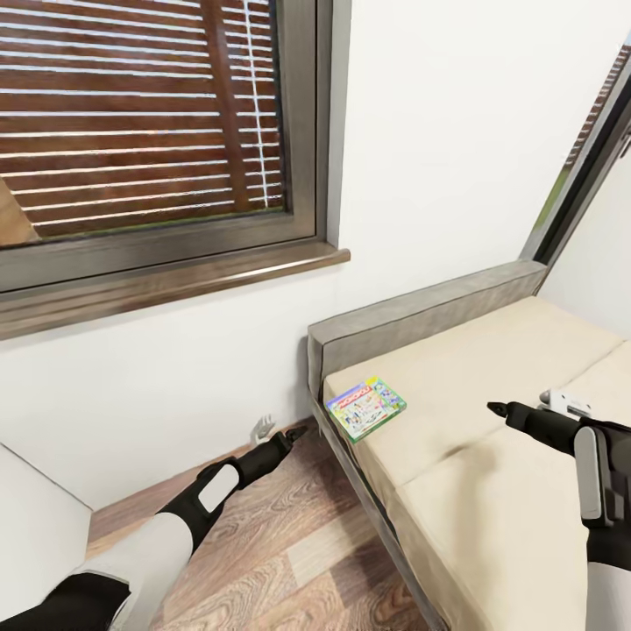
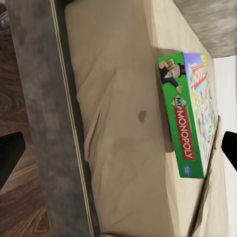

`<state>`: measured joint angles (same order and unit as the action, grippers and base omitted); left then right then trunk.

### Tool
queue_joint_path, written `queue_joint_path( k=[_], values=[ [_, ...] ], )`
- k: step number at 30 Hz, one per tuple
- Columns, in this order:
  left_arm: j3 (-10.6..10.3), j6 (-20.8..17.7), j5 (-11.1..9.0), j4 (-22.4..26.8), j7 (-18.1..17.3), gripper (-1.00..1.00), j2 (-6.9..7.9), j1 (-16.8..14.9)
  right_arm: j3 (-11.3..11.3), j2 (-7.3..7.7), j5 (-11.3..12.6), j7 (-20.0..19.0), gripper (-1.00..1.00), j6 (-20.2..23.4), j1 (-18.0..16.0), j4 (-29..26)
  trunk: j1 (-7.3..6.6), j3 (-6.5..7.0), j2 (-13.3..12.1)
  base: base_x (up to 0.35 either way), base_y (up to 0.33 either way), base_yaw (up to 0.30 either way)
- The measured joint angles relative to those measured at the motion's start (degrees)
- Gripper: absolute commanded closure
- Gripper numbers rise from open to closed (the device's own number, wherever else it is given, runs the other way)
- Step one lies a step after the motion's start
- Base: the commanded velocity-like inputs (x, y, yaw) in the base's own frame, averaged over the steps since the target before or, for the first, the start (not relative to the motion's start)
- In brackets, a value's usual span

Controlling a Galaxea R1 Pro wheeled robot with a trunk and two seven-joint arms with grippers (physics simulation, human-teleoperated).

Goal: Put all the toys in the child's room - the three board games (two on the bed and one on the table), the two jigsaw puzzles on the table, and the tennis ball on the table - inside the toy box on the table in the child's room.

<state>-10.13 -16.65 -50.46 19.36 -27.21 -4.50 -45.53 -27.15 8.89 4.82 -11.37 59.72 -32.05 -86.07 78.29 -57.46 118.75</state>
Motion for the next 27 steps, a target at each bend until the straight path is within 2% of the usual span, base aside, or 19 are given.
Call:
queue_joint_path(
  k=[14,27],
  values=[
    [-0.1,0.0,0.0,0.0,-0.3,-1.00,-0.11,-1.3,-0.3,0.31,0.1,-0.1,-1.00,0.0,-0.1,-4.7,0.00,-1.31,0.0,0.000,0.000,0.000],
    [-0.1,0.1,0.0,0.0,-1.7,-1.00,-0.05,-1.4,-0.5,1.22,0.1,-0.5,-1.00,0.0,-0.1,-5.9,0.00,-2.52,0.0,0.000,0.000,0.000]
  ],
)
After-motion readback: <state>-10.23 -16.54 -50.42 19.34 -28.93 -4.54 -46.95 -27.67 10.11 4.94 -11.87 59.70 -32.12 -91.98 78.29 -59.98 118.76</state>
